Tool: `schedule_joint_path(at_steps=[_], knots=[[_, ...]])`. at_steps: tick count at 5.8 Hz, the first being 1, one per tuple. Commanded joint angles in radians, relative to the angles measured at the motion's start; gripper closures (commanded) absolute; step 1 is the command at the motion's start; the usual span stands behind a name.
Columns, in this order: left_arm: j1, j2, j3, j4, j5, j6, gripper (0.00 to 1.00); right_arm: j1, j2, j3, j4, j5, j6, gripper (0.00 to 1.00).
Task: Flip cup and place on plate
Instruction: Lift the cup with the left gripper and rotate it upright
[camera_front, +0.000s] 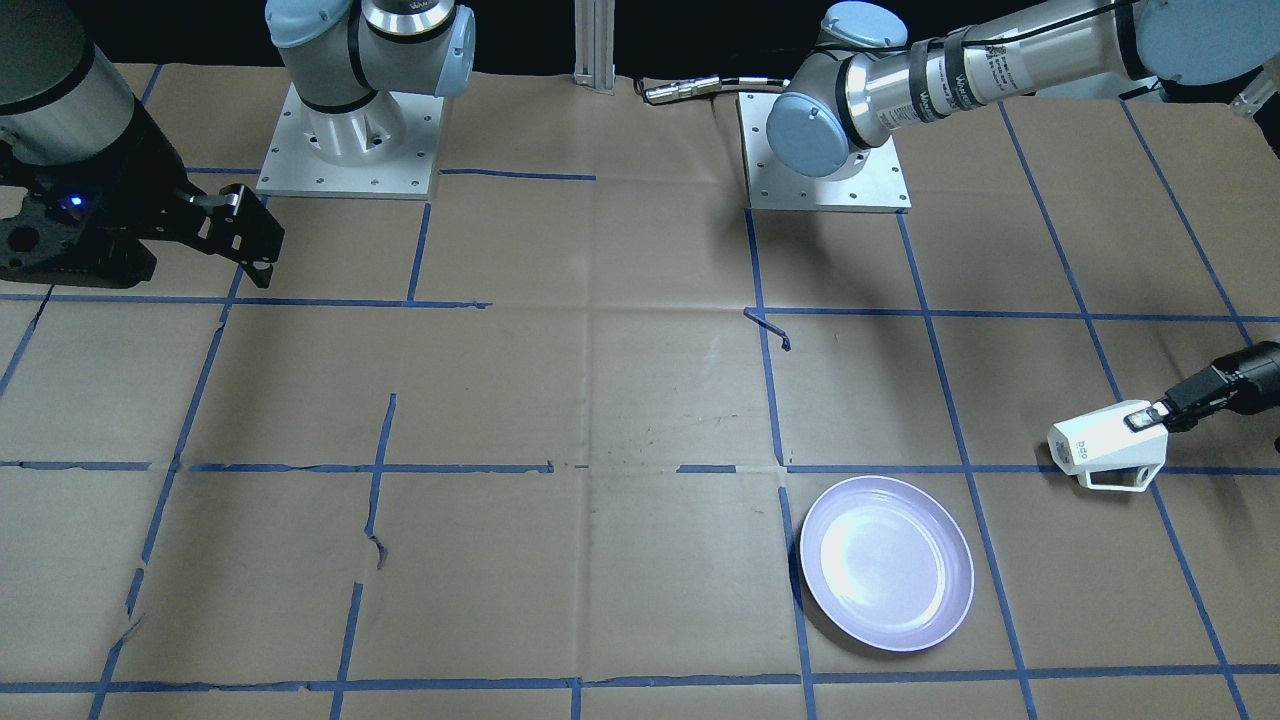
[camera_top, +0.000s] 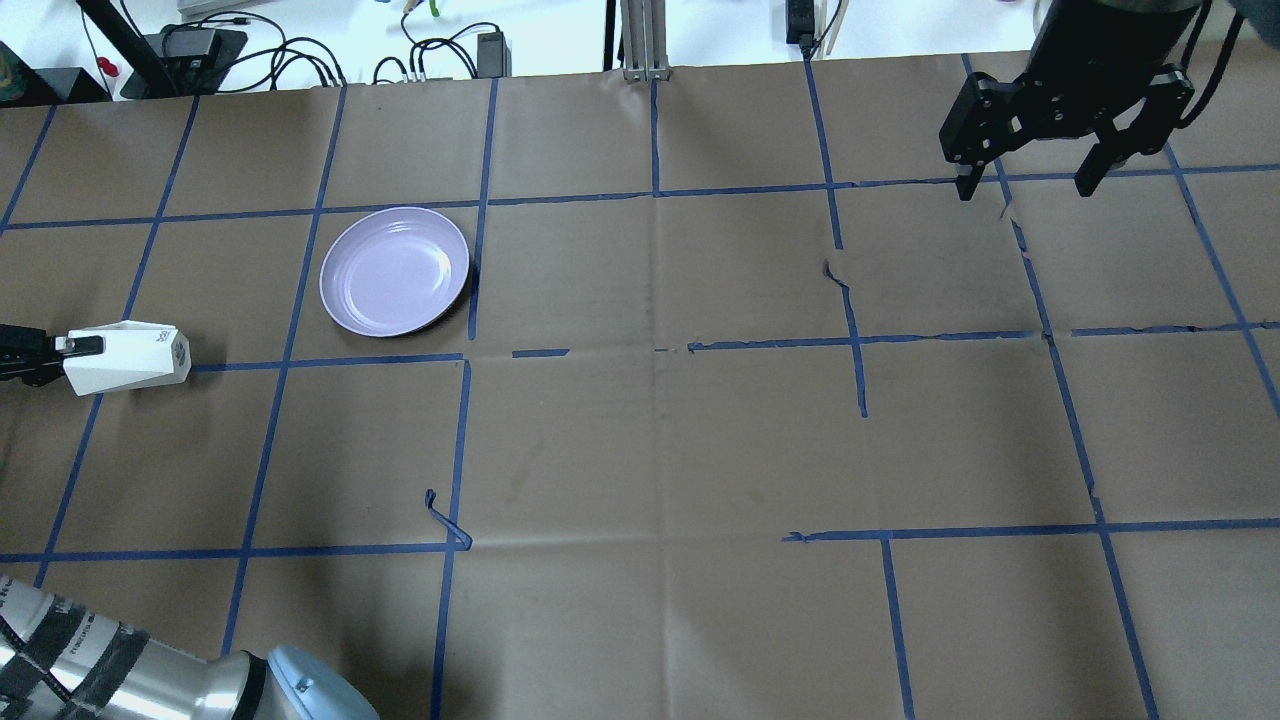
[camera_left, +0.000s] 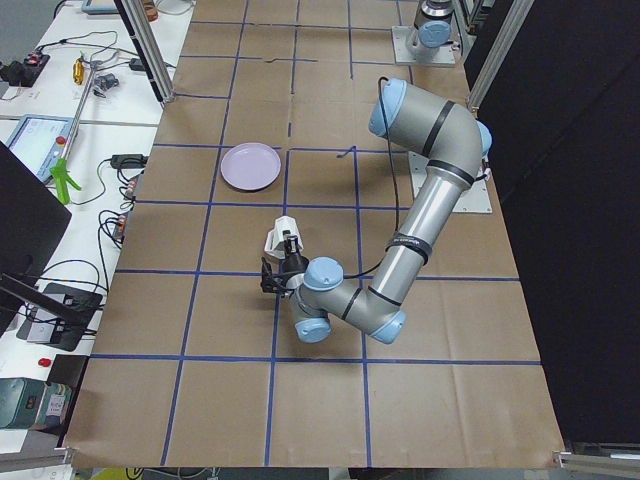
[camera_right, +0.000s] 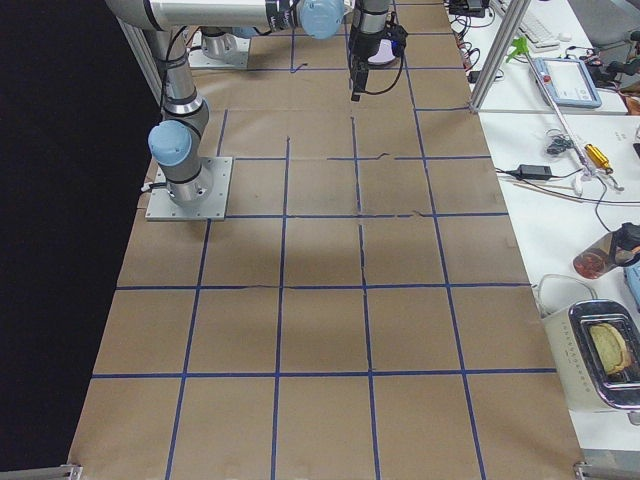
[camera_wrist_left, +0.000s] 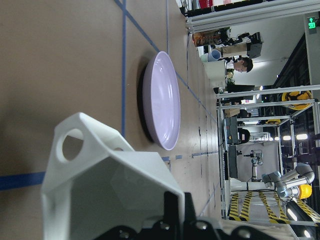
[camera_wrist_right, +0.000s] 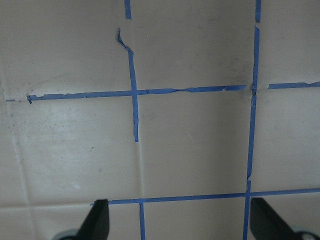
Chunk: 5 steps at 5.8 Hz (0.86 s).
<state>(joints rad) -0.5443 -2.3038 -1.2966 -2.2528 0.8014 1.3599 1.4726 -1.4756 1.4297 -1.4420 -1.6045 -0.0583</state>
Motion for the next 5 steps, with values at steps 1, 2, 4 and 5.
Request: schedule_joint_path(at_steps=[1,2,4,5], knots=[[-0.032,0.166,0.0,-0.05,-0.004,-0.156,1.0,0.0,0.0,0.0,0.0,0.0,0.0,0.0],[-0.055,0.264,0.0,-0.044,0.001,-0.254,1.0,0.0,0.0,0.0,0.0,0.0,0.0,0.0],[-0.197,0.392,-0.012,0.157,0.053,-0.505,1.0,0.0,0.0,0.0,0.0,0.0,0.0,0.0],[-0.309,0.42,-0.013,0.361,0.191,-0.7,1.0,0.0,0.0,0.0,0.0,0.0,0.0,0.0]])
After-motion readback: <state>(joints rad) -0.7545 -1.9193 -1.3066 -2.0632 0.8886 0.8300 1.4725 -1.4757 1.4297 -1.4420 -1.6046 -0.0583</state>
